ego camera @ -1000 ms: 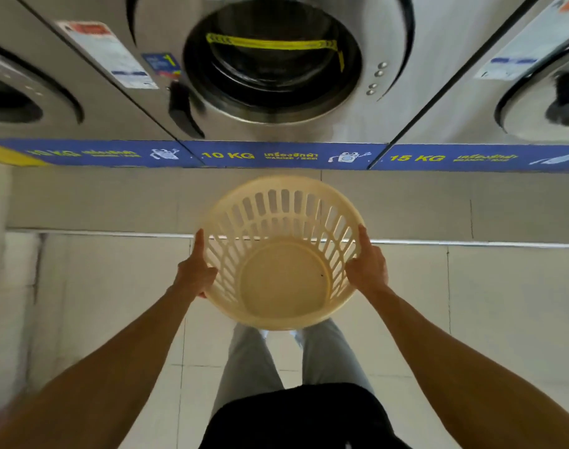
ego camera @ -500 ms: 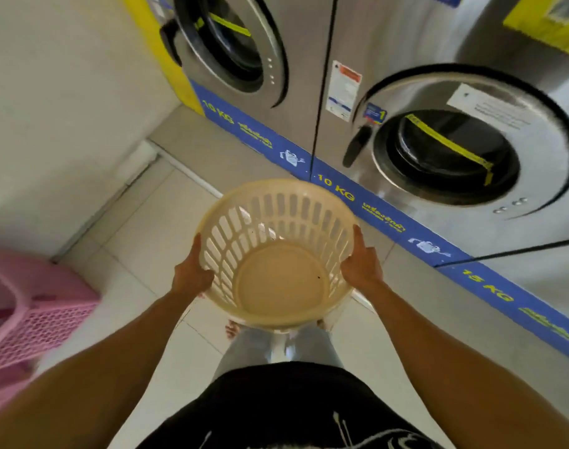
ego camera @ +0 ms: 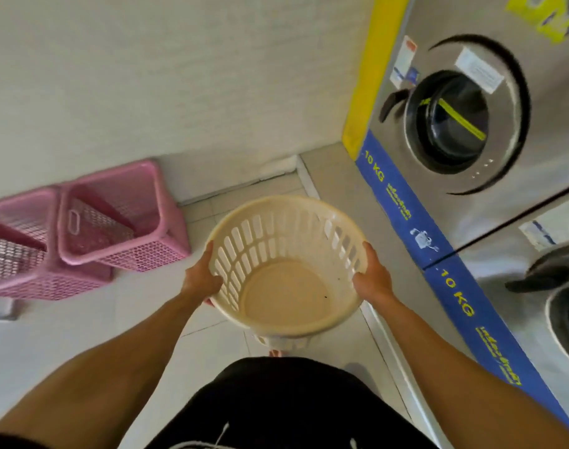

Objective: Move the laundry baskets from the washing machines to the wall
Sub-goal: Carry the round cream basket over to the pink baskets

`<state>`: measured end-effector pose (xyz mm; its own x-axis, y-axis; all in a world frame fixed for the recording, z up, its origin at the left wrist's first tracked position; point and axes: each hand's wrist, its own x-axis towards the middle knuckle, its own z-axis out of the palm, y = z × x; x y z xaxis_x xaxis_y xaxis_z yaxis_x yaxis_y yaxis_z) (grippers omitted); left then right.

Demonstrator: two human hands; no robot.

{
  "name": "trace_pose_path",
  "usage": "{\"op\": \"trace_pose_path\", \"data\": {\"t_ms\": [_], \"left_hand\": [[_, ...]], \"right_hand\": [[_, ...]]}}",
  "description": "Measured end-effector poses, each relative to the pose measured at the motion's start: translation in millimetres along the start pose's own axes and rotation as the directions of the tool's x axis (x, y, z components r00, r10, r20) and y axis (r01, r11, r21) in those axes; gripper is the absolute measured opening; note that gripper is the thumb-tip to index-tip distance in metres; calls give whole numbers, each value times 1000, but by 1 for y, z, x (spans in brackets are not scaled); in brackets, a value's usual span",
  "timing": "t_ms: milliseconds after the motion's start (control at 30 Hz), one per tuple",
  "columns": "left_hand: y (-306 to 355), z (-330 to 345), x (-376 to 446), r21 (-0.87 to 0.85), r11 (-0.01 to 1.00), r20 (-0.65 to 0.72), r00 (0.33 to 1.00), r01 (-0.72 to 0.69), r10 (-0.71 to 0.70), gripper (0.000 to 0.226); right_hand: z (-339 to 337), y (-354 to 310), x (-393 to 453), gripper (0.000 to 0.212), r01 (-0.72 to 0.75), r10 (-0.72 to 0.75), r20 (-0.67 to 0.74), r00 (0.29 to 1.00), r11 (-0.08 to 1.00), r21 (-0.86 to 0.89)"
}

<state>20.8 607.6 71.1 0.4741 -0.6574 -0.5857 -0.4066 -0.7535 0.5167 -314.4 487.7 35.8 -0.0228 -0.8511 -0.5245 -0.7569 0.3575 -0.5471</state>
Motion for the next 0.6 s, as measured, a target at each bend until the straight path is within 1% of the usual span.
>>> {"op": "trace_pose_path", "data": {"t_ms": [133, 300, 433, 600], "left_hand": [[-31, -45, 14, -37, 997, -100, 993, 64, -68, 91], [-59, -78, 33, -132, 977, -182, 965, 169, -191, 86], [-71, -93, 68, -175, 963, -213, 947, 204, -239, 85], [-66, -109, 136, -167, 957, -248, 929, 239, -275, 84]], "right_hand": [[40, -62, 12, 87, 106, -104, 40, 994, 993, -49], [73, -126, 38, 84, 221, -207, 139, 968, 971, -96], [97, -168, 73, 81, 276, -252, 193, 948, 955, -113], [128, -214, 130, 81, 311, -274, 201, 941, 931, -189]]}}
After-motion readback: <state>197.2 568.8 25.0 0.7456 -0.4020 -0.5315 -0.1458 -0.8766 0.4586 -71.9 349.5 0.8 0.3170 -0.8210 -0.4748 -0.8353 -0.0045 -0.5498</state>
